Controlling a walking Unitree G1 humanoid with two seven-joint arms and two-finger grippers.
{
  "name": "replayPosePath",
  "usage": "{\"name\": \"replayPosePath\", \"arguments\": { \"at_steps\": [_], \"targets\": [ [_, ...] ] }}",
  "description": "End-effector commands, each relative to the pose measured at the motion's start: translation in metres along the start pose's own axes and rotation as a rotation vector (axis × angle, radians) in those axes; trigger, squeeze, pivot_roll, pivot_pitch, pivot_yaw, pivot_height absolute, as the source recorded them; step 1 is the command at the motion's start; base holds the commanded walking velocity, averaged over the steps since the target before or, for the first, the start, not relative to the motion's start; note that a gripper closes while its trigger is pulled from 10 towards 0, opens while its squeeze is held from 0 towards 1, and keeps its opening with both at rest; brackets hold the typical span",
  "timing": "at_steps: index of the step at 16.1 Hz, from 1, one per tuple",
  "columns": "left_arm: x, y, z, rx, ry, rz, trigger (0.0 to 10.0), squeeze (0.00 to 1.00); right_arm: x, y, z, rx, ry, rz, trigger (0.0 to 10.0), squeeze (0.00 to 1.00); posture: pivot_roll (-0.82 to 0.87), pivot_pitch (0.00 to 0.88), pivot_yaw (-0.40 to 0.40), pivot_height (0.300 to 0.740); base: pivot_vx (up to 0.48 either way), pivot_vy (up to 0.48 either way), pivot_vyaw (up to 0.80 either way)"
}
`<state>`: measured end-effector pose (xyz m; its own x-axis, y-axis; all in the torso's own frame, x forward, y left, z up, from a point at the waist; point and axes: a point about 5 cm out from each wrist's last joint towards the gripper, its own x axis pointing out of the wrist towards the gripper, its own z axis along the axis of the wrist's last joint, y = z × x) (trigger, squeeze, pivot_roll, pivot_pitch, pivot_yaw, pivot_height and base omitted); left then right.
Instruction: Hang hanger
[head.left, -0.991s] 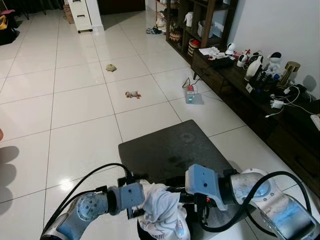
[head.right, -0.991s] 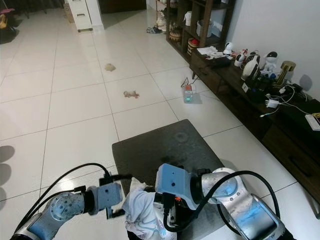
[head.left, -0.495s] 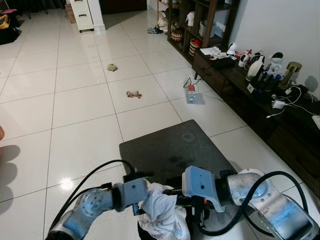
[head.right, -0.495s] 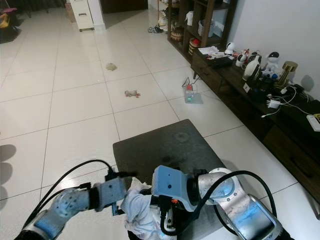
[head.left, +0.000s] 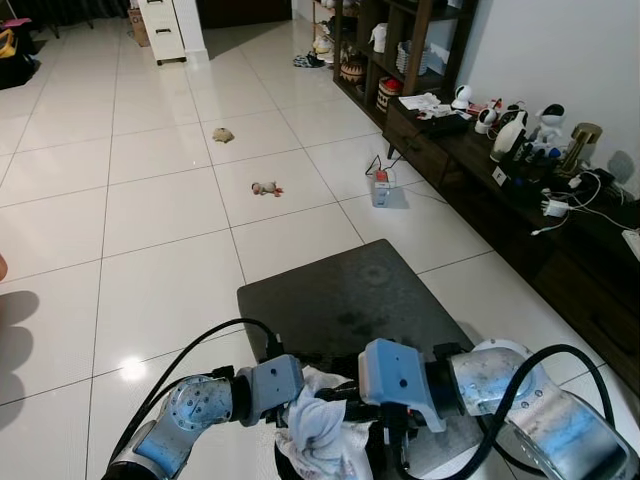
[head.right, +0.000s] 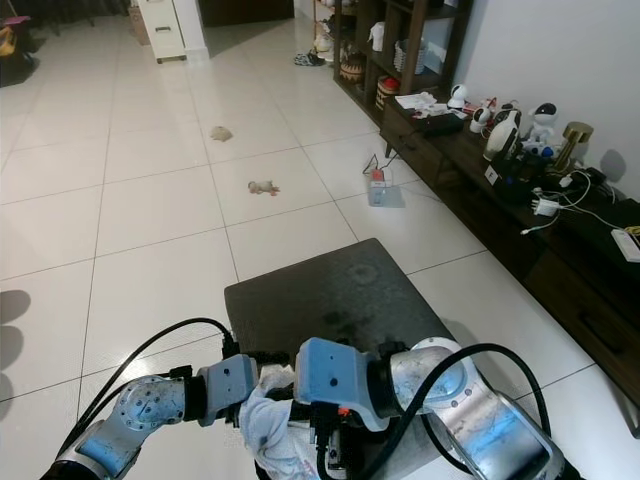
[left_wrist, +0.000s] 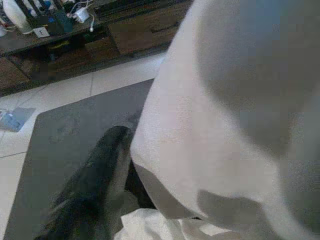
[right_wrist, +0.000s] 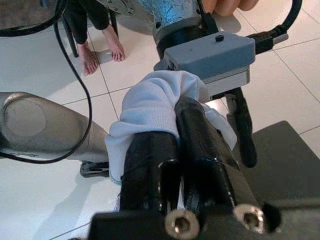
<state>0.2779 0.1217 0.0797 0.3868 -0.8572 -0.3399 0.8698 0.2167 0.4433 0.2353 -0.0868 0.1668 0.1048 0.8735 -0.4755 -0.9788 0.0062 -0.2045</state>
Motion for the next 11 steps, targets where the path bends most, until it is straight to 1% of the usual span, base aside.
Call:
{"name": "replayPosePath", "arguments": {
  "at_steps": [1, 7, 11],
  "targets": [
    [0.0003, 0.0009, 0.0013, -0.038, -0.021, 0.002, 0.0, 0.0, 0.0004, 0.0043, 0.0095, -0.026, -0.035, 0.027, 10.0, 0.0, -0.03, 0.11, -0.02, 0.74, 0.0, 0.0, 0.0],
    [0.0001, 0.0036, 0.0044, -0.067, -0.047, 0.011, 0.0, 0.0, 0.0005, 0.0048, 0.0085, -0.017, -0.035, 0.032, 10.0, 0.0, -0.03, 0.118, -0.023, 0.74, 0.0, 0.0, 0.0],
    [-0.0057, 0.0055, 0.004, -0.091, -0.049, 0.028, 0.0, 0.0, 0.0009, 0.0043, 0.0068, -0.008, -0.032, 0.029, 10.0, 0.0, -0.02, 0.124, -0.023, 0.74, 0.0, 0.0, 0.0]
  ]
}}
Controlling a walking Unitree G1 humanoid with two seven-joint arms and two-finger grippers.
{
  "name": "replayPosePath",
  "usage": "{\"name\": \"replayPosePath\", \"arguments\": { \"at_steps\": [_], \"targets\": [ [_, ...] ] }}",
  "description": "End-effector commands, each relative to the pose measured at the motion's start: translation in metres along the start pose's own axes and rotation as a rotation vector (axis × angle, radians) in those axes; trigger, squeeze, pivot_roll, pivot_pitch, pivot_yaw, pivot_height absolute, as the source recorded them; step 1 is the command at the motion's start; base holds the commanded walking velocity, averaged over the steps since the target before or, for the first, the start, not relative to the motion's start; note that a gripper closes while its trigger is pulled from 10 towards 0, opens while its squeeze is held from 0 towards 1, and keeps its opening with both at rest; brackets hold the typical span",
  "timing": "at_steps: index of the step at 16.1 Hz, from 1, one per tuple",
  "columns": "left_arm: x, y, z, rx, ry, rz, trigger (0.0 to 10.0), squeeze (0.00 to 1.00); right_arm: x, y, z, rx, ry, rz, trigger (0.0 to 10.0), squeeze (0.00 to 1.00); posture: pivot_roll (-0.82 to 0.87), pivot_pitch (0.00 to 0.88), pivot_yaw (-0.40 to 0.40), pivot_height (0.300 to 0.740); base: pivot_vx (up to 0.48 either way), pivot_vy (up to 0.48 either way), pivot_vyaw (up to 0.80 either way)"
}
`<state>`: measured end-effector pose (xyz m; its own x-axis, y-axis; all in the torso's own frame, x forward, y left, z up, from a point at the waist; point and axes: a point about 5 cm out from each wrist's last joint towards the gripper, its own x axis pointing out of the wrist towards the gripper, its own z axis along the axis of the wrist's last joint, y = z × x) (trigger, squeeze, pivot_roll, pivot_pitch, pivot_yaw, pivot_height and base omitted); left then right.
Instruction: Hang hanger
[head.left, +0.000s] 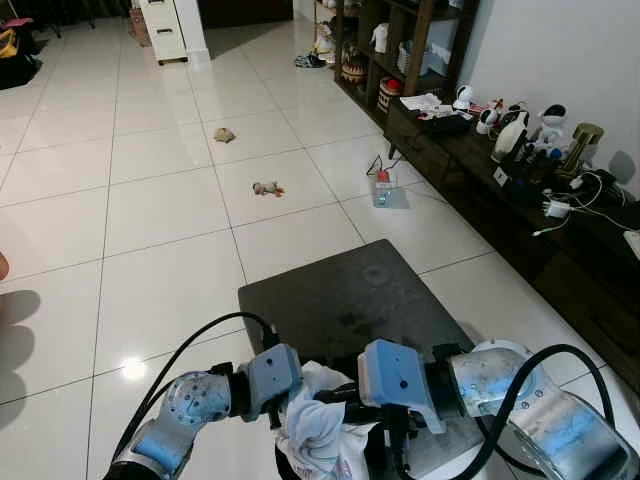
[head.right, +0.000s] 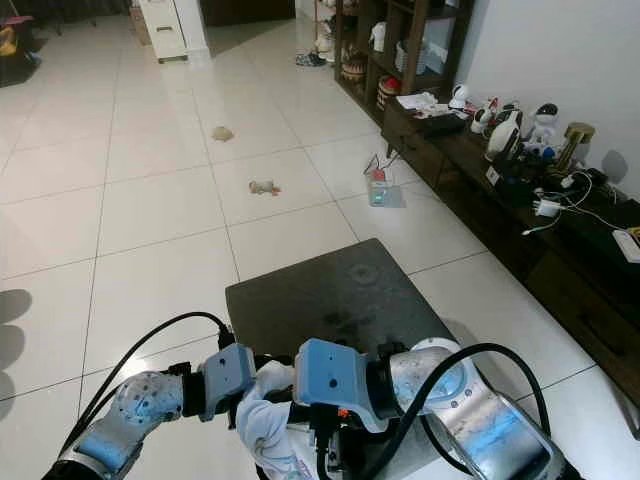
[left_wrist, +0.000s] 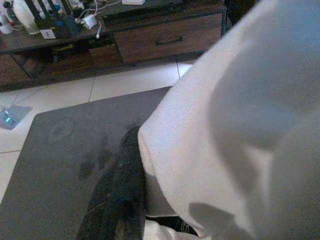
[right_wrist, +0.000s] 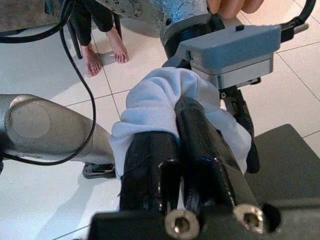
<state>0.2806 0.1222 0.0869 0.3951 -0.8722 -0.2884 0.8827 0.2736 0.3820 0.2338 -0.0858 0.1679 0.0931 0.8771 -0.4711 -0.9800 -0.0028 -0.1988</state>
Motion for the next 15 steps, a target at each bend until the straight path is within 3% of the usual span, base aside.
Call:
{"name": "replayPosePath", "arguments": {
  "at_steps": [1, 8, 15],
  "targets": [
    [-0.0042, 0.0002, -0.0008, -0.012, 0.0, 0.003, 0.0, 0.0, 0.0009, 0.0029, 0.0051, -0.008, -0.025, 0.018, 10.0, 0.0, -0.02, 0.124, -0.023, 0.74, 0.0, 0.0, 0.0],
    [-0.0124, 0.0076, 0.003, -0.073, -0.008, 0.052, 0.0, 0.0, 0.0007, 0.0015, 0.0016, 0.006, -0.019, -0.003, 10.0, 0.0, -0.01, 0.131, -0.016, 0.74, 0.0, 0.0, 0.0],
    [-0.0124, 0.0076, 0.003, -0.073, -0.008, 0.052, 0.0, 0.0, 0.0007, 0.0015, 0.0016, 0.006, -0.019, -0.003, 10.0, 0.0, -0.01, 0.131, -0.016, 0.74, 0.0, 0.0, 0.0]
  ]
}}
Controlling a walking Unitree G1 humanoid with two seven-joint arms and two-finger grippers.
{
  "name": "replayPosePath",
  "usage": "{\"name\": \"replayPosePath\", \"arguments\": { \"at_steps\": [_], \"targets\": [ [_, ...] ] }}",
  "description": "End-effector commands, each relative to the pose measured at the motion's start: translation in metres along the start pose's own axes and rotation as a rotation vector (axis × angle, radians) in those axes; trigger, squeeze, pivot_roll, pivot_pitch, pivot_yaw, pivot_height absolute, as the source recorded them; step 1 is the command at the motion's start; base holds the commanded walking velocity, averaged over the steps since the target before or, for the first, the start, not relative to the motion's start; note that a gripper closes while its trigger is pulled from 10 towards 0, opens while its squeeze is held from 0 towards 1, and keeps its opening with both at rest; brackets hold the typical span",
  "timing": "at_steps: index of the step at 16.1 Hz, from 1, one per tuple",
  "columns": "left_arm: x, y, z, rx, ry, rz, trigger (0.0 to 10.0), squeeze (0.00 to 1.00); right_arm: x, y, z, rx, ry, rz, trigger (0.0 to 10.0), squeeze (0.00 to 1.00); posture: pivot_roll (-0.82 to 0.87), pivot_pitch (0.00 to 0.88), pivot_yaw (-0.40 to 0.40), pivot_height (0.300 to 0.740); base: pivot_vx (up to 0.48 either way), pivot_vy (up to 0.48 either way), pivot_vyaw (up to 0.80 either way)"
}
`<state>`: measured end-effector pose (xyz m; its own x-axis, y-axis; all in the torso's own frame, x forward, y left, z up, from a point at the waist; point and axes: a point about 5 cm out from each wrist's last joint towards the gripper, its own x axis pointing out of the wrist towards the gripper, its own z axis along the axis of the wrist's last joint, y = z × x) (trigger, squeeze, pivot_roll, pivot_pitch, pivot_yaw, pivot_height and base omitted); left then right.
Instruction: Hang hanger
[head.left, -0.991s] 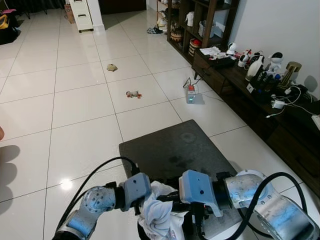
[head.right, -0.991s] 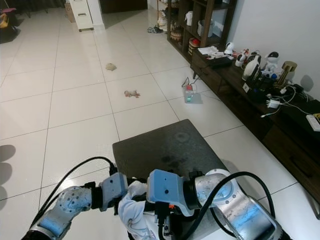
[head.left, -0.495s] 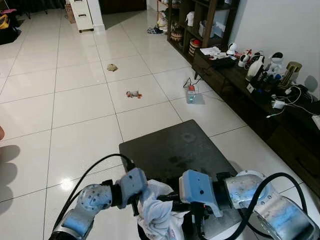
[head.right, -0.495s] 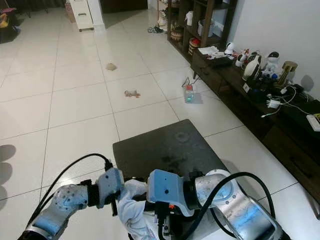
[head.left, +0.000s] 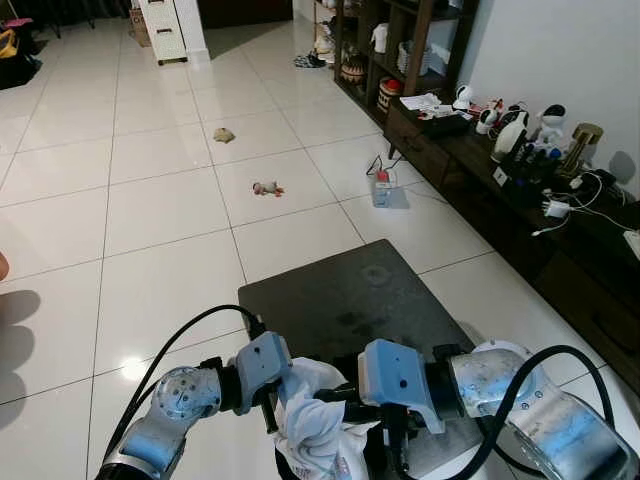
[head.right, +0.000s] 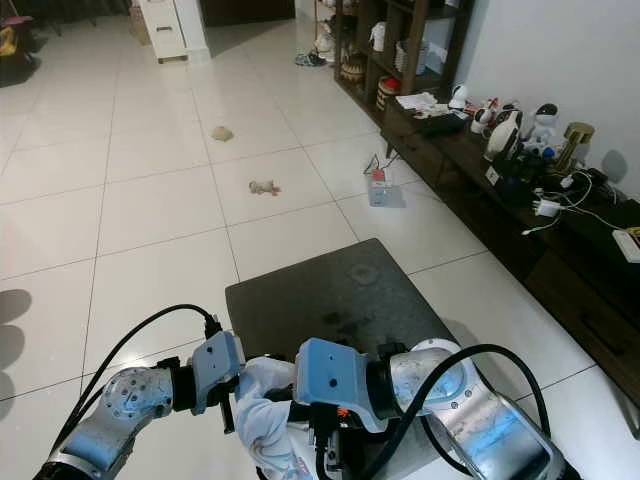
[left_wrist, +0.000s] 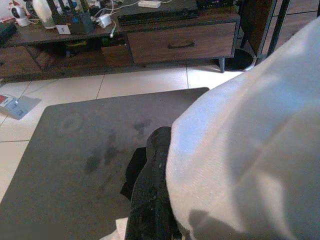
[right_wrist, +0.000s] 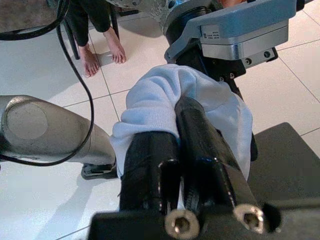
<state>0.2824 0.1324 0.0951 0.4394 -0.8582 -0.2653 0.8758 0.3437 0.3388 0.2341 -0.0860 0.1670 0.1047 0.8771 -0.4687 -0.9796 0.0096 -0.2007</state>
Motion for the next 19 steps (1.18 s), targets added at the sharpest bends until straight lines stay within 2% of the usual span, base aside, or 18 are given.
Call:
{"name": "replayPosePath", "arguments": {
  "at_steps": [1, 9, 10, 11, 17, 19],
  "targets": [
    [-0.002, 0.0, 0.0, -0.008, -0.002, 0.0, 0.0, 0.0, 0.0, 0.002, 0.002, 0.002, -0.019, 0.009, 10.0, 0.0, -0.01, 0.131, -0.016, 0.74, 0.0, 0.0, 0.0],
    [-0.002, 0.0, 0.0, -0.008, -0.002, 0.0, 0.0, 0.0, 0.0, 0.002, 0.002, 0.002, -0.019, 0.009, 10.0, 0.0, -0.01, 0.131, -0.016, 0.74, 0.0, 0.0, 0.0],
    [-0.011, 0.004, 0.004, -0.07, 0.009, 0.035, 0.0, 0.0, -0.003, -0.007, -0.023, 0.072, 0.049, -0.077, 10.0, 1.0, 0.02, 0.132, -0.002, 0.74, 0.0, 0.0, 0.0],
    [-0.021, 0.005, 0.009, -0.141, 0.015, 0.072, 0.0, 0.0, -0.011, -0.013, -0.063, 0.169, 0.163, -0.18, 10.0, 1.0, 0.02, 0.132, -0.003, 0.74, 0.0, 0.0, 0.0],
    [-0.022, 0.0, 0.014, -0.188, 0.025, 0.061, 0.0, 0.0, -0.009, -0.016, -0.077, 0.185, 0.186, -0.198, 10.0, 1.0, 0.02, 0.128, -0.005, 0.74, 0.0, 0.0, 0.0],
    [-0.025, 0.006, 0.014, -0.182, 0.057, 0.081, 0.0, 0.0, -0.01, -0.023, -0.09, 0.165, 0.272, -0.277, 10.0, 1.0, 0.02, 0.126, -0.002, 0.74, 0.0, 0.0, 0.0]
  ]
}}
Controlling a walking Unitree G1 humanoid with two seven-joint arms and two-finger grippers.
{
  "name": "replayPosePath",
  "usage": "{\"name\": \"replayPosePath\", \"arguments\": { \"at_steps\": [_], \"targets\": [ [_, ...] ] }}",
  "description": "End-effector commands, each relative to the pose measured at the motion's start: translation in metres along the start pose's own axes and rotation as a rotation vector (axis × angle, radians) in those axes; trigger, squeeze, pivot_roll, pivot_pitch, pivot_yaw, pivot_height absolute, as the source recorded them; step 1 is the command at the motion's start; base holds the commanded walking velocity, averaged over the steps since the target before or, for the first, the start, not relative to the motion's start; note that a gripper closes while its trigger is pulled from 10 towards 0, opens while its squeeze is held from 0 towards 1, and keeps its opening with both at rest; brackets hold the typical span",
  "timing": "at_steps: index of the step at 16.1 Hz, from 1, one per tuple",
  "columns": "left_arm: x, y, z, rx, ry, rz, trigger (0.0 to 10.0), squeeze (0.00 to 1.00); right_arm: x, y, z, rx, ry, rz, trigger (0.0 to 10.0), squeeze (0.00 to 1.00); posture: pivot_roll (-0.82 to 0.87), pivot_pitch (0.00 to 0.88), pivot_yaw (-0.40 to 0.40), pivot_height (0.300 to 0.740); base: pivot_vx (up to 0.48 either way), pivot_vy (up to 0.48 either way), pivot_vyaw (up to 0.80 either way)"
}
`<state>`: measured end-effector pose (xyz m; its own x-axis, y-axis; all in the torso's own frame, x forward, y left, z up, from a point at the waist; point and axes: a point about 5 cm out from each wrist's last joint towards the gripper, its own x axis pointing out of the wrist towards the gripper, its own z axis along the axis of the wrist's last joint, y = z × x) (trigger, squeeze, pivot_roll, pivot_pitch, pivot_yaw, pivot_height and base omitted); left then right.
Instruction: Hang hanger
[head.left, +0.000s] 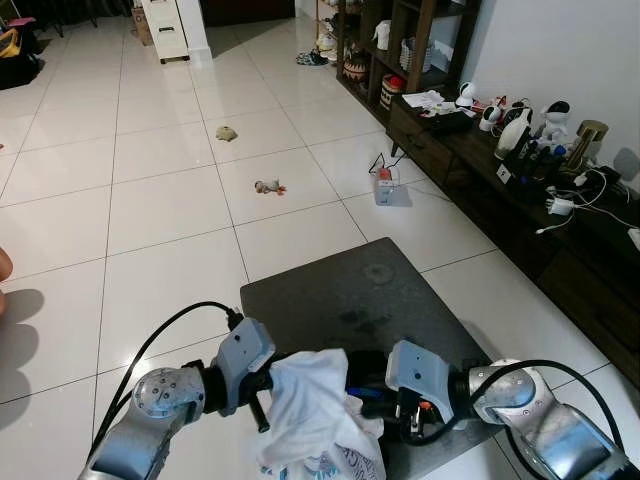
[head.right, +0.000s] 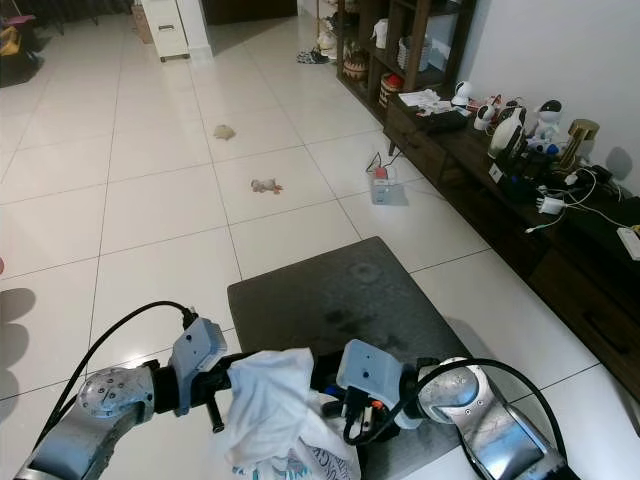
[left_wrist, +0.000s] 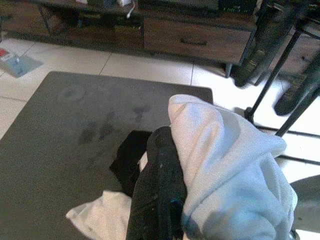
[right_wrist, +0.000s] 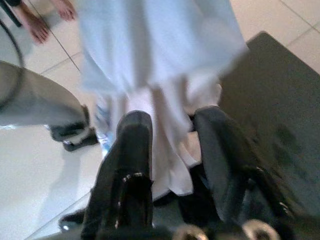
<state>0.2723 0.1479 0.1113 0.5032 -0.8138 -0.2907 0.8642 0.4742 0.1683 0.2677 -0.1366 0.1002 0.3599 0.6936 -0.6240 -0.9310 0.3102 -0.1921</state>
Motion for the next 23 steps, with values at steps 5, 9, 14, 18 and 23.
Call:
{"name": "replayPosePath", "arguments": {
  "at_steps": [5, 9, 14, 18, 23],
  "targets": [
    [-0.002, 0.039, 0.058, 0.038, -0.139, 0.226, 0.0, 0.0, 0.0, -0.037, 0.001, 0.019, 0.019, -0.332, 10.0, 1.0, 0.02, 0.114, 0.013, 0.74, 0.0, 0.0, 0.0],
    [0.008, 0.048, 0.084, -0.113, -0.179, 0.323, 0.0, 0.0, -0.003, -0.058, -0.003, 0.06, 0.094, -0.597, 10.0, 0.0, 0.02, 0.104, 0.028, 0.74, 0.0, 0.0, 0.0],
    [0.018, 0.07, 0.137, -0.353, -0.444, 0.565, 0.0, 0.0, -0.003, -0.064, 0.002, 0.103, 0.061, -0.731, 10.0, 0.0, 0.03, 0.078, 0.047, 0.74, 0.0, 0.0, 0.0],
    [0.018, 0.049, 0.252, -0.2, -0.76, 0.362, 0.0, 0.0, -0.001, -0.071, 0.012, 0.091, 0.022, -0.777, 10.0, 0.0, 0.05, 0.055, 0.065, 0.74, 0.0, 0.0, 0.0],
    [0.031, 0.089, 0.201, -0.136, -0.349, 0.675, 0.0, 0.0, 0.0, -0.075, 0.015, 0.094, 0.003, -0.858, 10.0, 0.0, 0.04, 0.042, 0.101, 0.74, 0.0, 0.0, 0.0]
  ]
}}
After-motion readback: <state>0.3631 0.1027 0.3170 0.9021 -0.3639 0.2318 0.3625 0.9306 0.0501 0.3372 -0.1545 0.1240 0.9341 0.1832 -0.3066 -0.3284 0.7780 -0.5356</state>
